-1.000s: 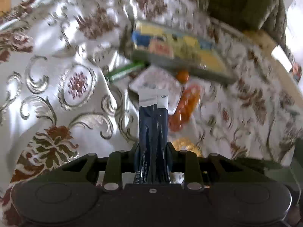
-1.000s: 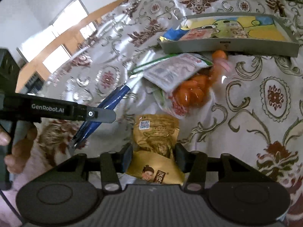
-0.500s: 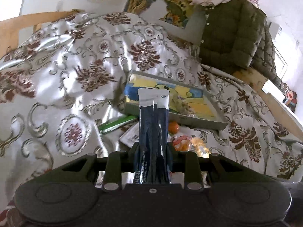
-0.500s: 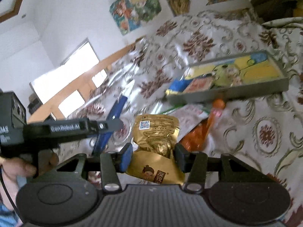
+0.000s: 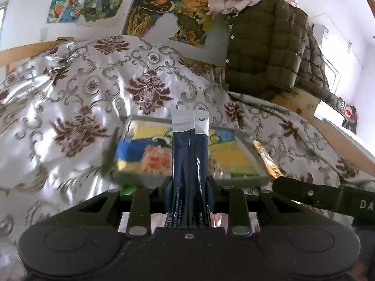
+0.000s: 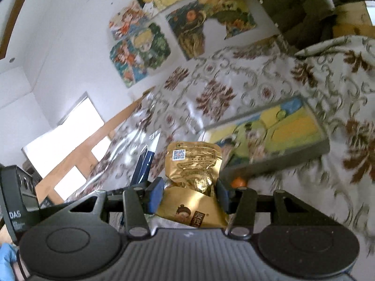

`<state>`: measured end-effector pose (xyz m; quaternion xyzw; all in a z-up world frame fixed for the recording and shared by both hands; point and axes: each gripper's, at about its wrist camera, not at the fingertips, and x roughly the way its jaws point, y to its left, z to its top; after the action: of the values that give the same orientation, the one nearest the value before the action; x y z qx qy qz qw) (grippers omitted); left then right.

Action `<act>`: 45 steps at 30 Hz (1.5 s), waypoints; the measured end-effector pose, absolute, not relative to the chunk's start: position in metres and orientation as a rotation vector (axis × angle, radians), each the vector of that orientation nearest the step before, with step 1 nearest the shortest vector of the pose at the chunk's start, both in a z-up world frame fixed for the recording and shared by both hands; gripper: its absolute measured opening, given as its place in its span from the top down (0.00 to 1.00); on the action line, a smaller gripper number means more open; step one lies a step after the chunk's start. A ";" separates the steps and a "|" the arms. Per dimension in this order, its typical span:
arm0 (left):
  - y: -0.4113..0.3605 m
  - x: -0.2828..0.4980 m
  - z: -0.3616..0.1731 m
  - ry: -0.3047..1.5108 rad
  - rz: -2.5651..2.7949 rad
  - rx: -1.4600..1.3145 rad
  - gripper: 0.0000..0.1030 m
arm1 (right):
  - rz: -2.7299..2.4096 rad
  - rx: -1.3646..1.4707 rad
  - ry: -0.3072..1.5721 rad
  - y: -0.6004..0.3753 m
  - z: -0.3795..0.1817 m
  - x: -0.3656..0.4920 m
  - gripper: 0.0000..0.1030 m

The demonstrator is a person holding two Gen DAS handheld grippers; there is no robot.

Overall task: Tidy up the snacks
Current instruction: 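Carry the blue pack and gold pouch over the tray and lower them in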

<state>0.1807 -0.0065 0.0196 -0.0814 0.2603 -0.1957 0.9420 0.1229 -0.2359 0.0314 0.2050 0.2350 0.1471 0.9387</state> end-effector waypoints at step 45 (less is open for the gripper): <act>-0.114 0.383 -0.049 0.806 -0.272 -0.040 0.67 | 0.056 0.380 0.604 -0.298 -0.051 0.315 0.46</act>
<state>0.3830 -0.1140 -0.0485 -0.0195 0.3911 -0.1318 0.9106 0.3150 -0.2977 -0.0514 0.1858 0.2954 0.0273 0.9367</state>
